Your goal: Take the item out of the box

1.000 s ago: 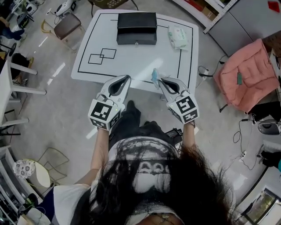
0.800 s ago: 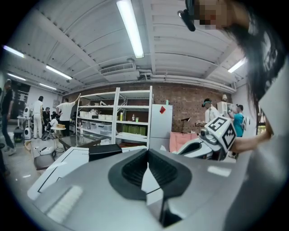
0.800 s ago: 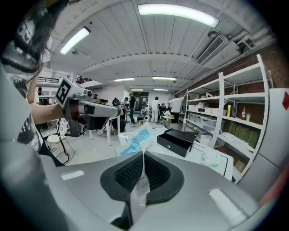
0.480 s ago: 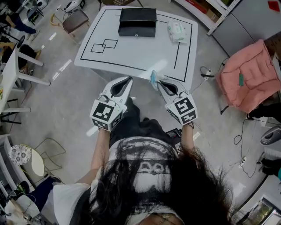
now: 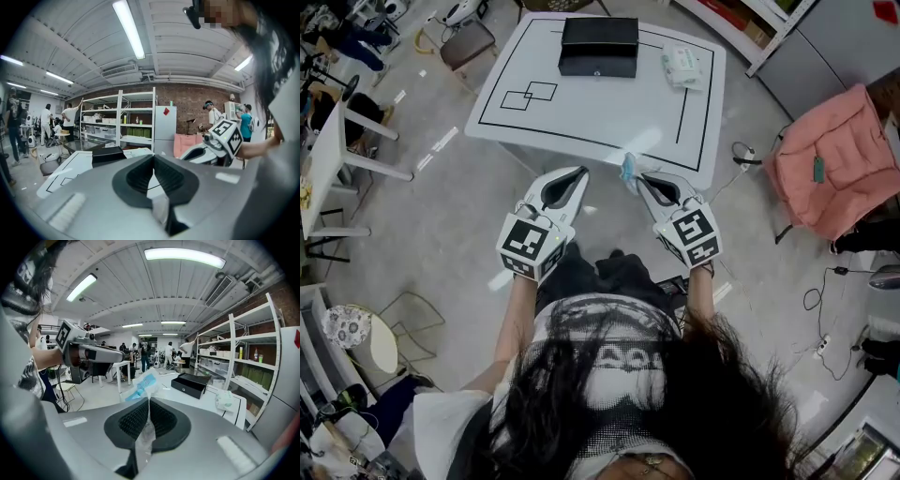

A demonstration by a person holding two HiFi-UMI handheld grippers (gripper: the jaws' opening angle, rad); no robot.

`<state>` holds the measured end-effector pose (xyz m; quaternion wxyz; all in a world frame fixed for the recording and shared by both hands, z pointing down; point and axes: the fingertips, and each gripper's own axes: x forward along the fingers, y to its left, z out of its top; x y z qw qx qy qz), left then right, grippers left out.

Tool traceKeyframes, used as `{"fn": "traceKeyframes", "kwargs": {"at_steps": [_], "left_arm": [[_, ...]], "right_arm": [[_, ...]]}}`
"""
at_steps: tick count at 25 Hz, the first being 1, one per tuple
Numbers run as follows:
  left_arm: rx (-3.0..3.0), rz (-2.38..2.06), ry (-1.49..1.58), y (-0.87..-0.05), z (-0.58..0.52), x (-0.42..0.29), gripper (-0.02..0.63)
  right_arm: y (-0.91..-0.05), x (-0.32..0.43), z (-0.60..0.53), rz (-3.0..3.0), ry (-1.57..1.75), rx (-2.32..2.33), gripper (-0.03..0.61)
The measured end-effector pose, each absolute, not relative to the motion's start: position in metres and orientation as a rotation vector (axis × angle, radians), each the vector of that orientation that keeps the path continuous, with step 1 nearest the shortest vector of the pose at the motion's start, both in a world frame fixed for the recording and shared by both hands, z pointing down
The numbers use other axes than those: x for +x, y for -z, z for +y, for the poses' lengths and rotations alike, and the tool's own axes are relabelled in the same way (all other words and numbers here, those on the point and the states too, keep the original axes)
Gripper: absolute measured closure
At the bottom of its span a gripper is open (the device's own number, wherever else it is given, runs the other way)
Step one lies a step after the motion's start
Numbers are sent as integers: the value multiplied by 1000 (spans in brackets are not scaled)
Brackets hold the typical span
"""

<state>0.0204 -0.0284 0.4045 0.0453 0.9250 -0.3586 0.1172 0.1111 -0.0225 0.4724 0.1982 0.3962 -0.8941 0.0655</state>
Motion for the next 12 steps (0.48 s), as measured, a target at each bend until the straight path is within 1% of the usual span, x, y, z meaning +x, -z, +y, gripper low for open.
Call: {"fn": "traceKeyframes", "kwargs": {"at_steps": [12], "left_arm": [[2821, -1082, -337, -399, -35, -39, 614]], "right_arm": [[-463, 65, -34, -2484, -192, 1164, 568]]}}
